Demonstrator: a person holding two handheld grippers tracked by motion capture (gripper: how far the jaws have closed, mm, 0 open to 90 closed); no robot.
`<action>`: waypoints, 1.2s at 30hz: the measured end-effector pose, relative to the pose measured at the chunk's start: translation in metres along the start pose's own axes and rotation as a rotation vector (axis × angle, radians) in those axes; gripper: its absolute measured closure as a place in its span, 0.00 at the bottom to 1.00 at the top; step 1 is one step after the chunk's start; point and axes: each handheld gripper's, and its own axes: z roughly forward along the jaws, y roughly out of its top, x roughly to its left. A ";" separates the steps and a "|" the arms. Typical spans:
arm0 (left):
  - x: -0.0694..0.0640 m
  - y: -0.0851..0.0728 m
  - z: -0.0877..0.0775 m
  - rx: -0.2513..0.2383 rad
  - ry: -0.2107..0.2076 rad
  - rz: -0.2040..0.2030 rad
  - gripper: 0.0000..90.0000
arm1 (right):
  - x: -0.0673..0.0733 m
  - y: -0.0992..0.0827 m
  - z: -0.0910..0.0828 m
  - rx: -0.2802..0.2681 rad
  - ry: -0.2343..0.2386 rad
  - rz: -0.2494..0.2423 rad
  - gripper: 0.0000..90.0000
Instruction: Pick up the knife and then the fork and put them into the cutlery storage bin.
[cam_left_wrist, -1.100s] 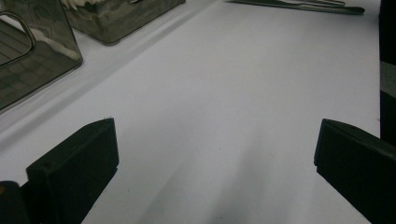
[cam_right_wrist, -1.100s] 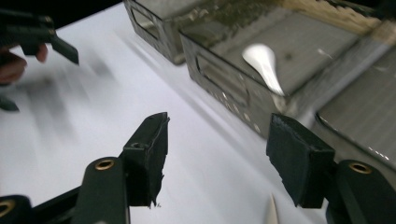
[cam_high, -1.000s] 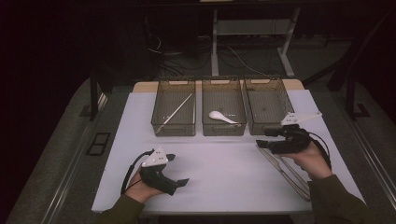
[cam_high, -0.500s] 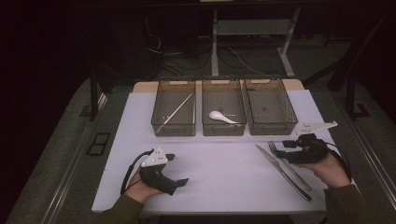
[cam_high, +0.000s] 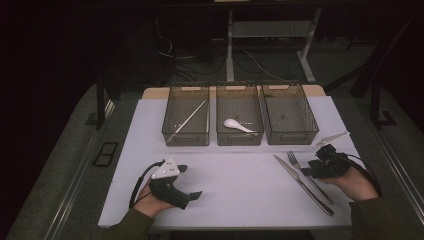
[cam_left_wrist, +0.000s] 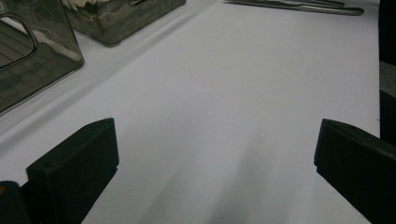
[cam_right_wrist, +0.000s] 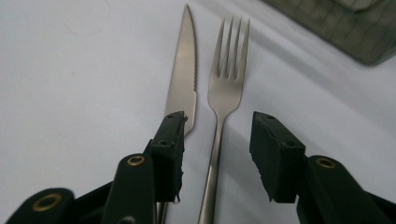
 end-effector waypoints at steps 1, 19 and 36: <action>0.000 0.000 0.000 -0.001 0.000 0.000 0.00 | -0.001 0.000 0.002 0.016 0.006 0.006 0.62; 0.000 0.000 0.001 0.008 -0.007 0.003 0.00 | 0.000 0.003 0.020 0.182 -0.013 -0.031 0.84; 0.000 0.000 0.002 0.010 -0.008 0.006 0.00 | 0.004 0.014 0.024 0.266 -0.045 -0.054 0.94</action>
